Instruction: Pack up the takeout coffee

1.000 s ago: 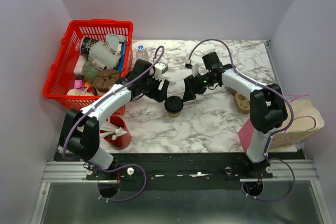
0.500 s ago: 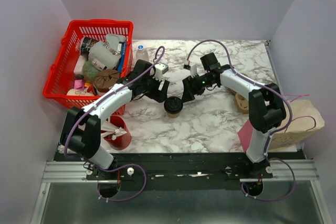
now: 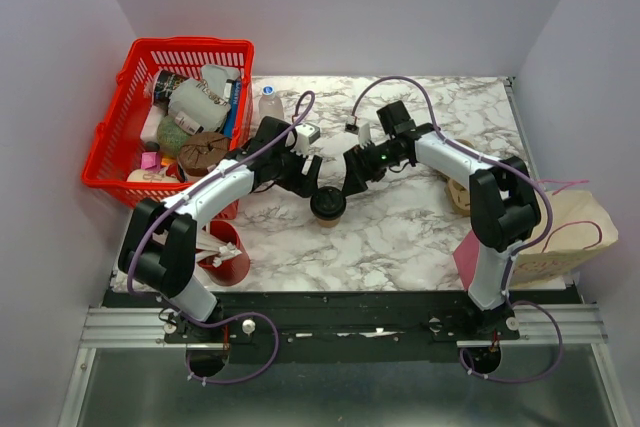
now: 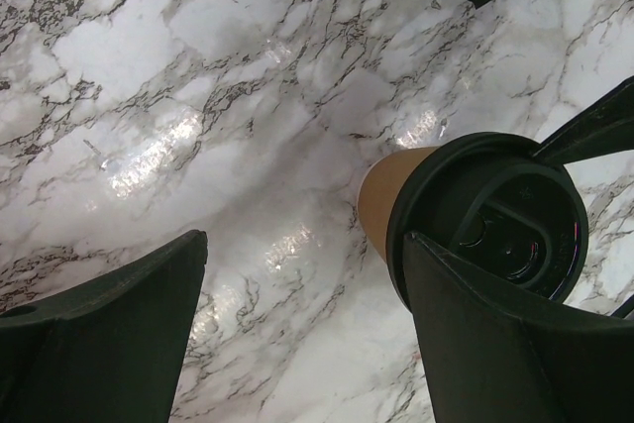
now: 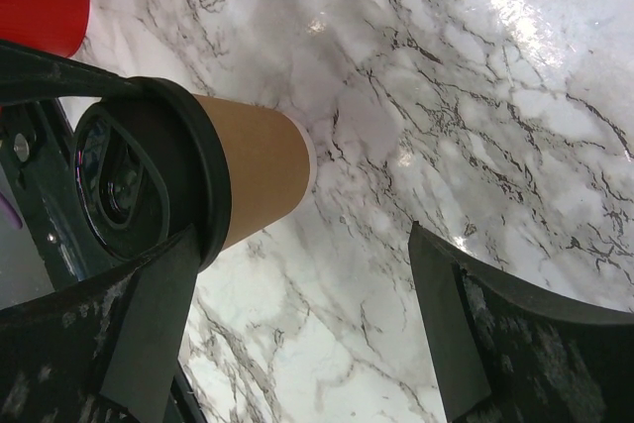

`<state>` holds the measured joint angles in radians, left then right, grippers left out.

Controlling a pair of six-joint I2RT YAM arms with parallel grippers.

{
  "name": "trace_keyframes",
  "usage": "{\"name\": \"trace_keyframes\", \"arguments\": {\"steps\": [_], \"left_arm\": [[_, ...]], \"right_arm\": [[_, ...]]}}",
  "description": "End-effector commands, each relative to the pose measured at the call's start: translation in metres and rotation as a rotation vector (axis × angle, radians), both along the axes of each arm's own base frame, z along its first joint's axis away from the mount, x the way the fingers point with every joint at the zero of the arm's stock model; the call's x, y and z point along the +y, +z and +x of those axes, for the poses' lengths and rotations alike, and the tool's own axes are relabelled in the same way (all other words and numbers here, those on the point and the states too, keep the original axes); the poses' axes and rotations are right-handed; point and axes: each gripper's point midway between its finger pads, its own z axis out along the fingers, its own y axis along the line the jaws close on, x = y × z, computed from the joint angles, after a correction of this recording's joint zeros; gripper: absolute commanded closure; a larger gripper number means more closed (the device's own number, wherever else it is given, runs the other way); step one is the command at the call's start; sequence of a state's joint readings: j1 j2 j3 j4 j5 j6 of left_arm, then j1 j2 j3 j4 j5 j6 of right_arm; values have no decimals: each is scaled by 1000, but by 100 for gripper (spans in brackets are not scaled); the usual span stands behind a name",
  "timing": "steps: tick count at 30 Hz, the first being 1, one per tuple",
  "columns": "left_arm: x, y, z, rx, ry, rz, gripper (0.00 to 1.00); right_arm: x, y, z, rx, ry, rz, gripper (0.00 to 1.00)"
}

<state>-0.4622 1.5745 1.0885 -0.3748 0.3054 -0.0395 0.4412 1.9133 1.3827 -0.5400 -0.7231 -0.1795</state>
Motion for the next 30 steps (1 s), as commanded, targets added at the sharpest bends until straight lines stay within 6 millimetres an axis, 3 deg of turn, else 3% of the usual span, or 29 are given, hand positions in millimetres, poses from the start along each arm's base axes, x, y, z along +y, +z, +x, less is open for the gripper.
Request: {"name": "trace_keyframes", "arguments": {"steps": [1,11,15,18,22,25,30], "left_arm": [[8,-28,-9,57,9,51,13],[22,-56,-27,99,7,118,15],[21,-55,-28,87,5,112,15],[11,-35,-19,40,-14,64,15],[-10,9,-6,-60,-97,-32,13],[-25,35,-8,-91,-173,-111,12],[-38,46,-13,-66,-220,-182,12]], "right_arm": [[-6,-38,-4,1,10,-125,7],[-9,-48,-11,-15,26,-177,8],[-9,-47,-9,-23,27,-180,8],[-4,-35,-1,-60,30,-161,8],[3,-8,10,-124,43,-127,8],[8,10,14,-156,60,-93,8],[11,23,14,-180,82,-66,7]]}}
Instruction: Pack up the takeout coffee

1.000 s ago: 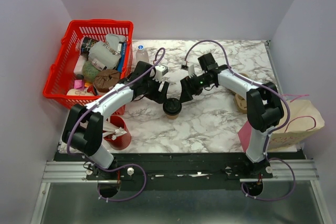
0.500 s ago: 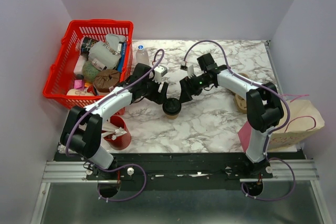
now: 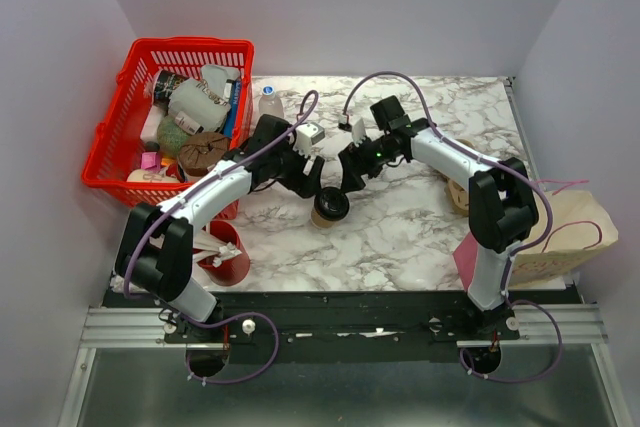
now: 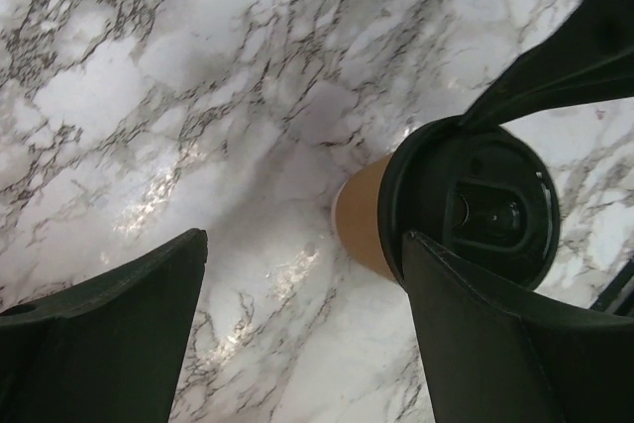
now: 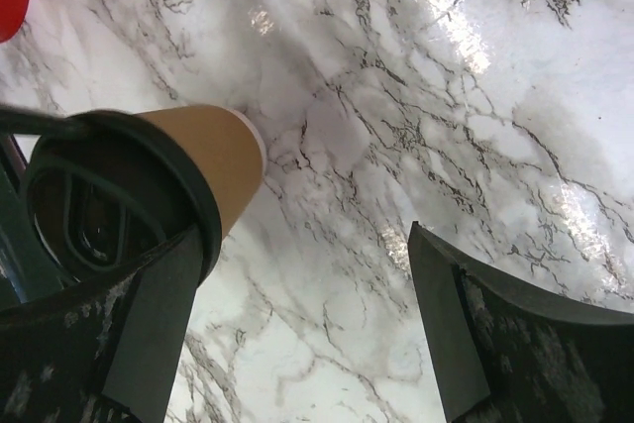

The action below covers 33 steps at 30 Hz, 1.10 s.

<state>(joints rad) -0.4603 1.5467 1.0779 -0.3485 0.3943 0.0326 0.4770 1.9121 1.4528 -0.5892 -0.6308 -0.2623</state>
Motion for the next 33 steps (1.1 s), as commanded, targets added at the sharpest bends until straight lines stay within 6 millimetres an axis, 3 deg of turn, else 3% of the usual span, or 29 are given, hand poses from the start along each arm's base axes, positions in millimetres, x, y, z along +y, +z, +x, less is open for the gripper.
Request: {"name": "trace_keyframes", "arguments": {"steps": [1,11,14,18,21,29,33], "left_arm": [[-29,33,-9,-5,-117,-135,12],[-23,17,-5,15,-91,-92,13],[-24,33,-5,-8,-105,-146,13],[-30,52,-22,-20,-198,-238,11],[-32,50,-31,-4,-220,-264,9],[-20,10,-20,71,-142,-140,12],[-20,13,-19,44,-155,-142,12]], "right_arm": [[6,14,3,-71,42,0,7],[6,23,2,-81,54,23,7],[8,27,4,-86,46,31,7],[11,34,2,-81,52,54,7],[11,33,1,-71,49,55,7],[11,30,1,-68,47,49,7],[10,36,1,-90,53,50,7]]}}
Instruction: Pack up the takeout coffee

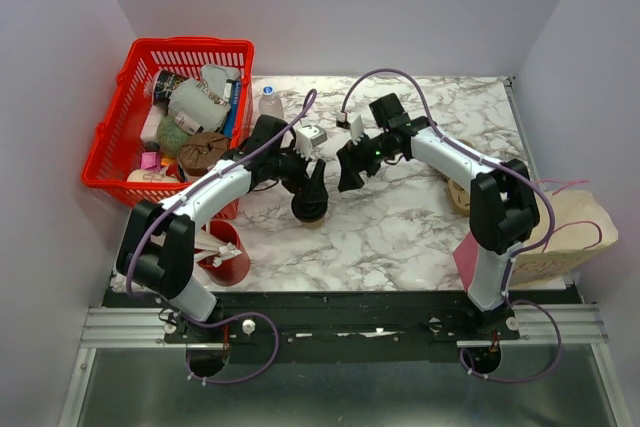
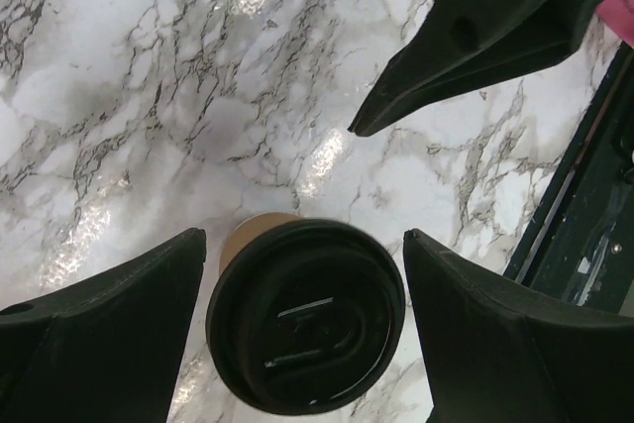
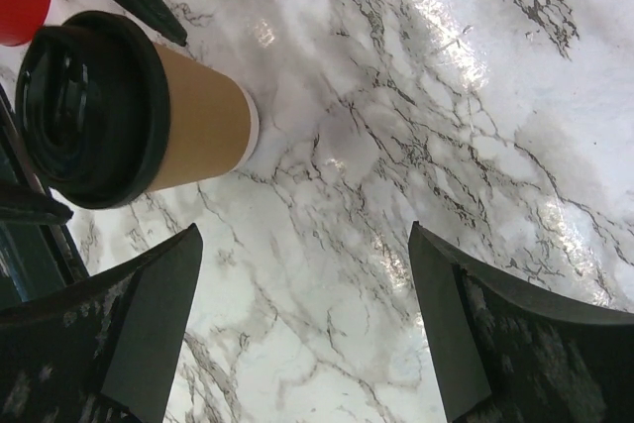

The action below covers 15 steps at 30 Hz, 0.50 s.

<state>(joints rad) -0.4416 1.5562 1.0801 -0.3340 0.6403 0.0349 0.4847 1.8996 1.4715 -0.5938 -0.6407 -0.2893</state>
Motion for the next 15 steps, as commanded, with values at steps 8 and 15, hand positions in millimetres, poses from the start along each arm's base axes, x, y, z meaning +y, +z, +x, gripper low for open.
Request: {"name": "trace_keyframes", "arguments": {"steps": [8,15], "left_arm": [[-2,32,4,-131,-79,-13,9],[19,28,-27,-241,-340,115,6]], "right_arm": [[-1,47,-4,-115,55,45,5],[-20,79,-14,-234,85,32,0]]}}
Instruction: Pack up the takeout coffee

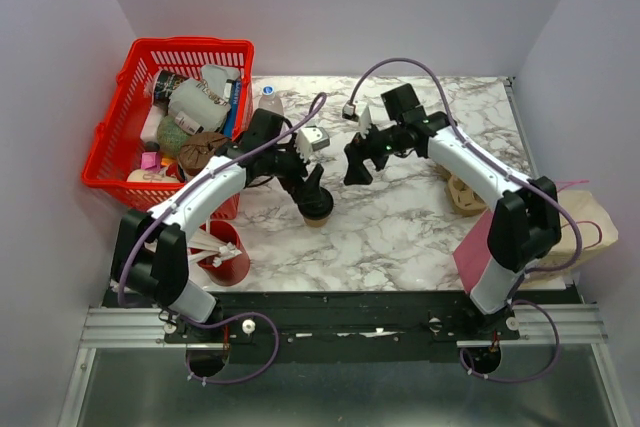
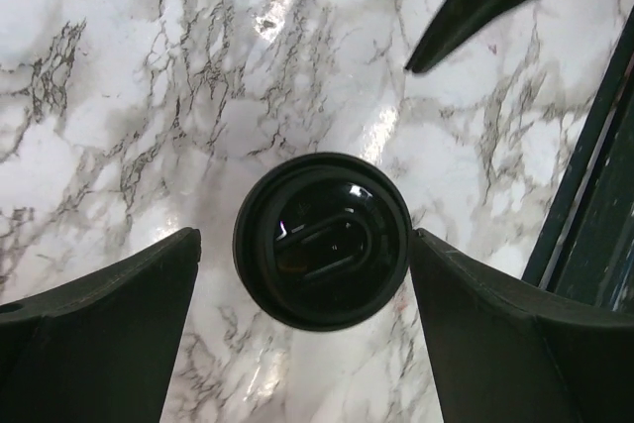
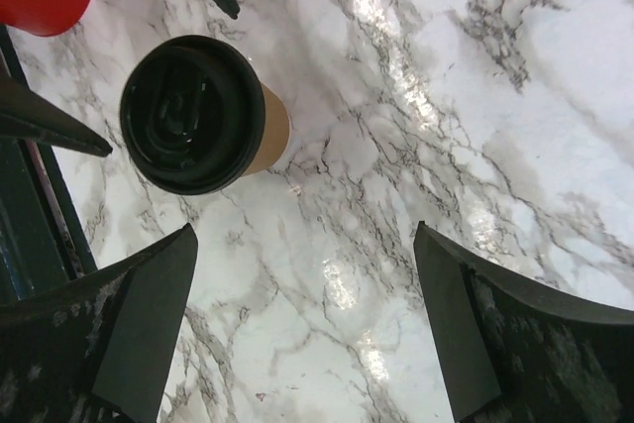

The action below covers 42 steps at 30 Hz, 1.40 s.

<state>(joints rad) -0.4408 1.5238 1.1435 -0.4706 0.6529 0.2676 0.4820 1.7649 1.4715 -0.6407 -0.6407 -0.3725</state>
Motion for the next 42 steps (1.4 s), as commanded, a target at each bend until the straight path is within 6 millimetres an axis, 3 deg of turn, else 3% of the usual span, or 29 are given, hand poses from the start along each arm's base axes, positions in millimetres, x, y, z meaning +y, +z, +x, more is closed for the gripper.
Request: {"name": "trace_keyframes", "arguments": {"steps": [1,6,12,22,28,33,42], "left_arm": [[14,7,-28,-115,-241,89,6],[21,-6,-35,-188,-303,172,6],[14,-23,-39,-251,-339,223,6],[1,-29,-13,-362,-250,269,10],[5,-33,-1,-374,-198,308,12],[15,-38,7,-383,-157,360,12],[40,-41,31,-295,0,383,12]], "right_arm": [[-14,31,-7,-100,25,0,0],[-22,33,-11,-92,-9,-9,0],[-27,38,-18,-114,-11,-4,0],[-34,38,-25,-137,-16,-15,0],[-37,33,-23,-142,-26,-29,0],[-46,24,-12,-152,-67,-78,0],[-85,10,33,-115,-259,-155,1]]}}
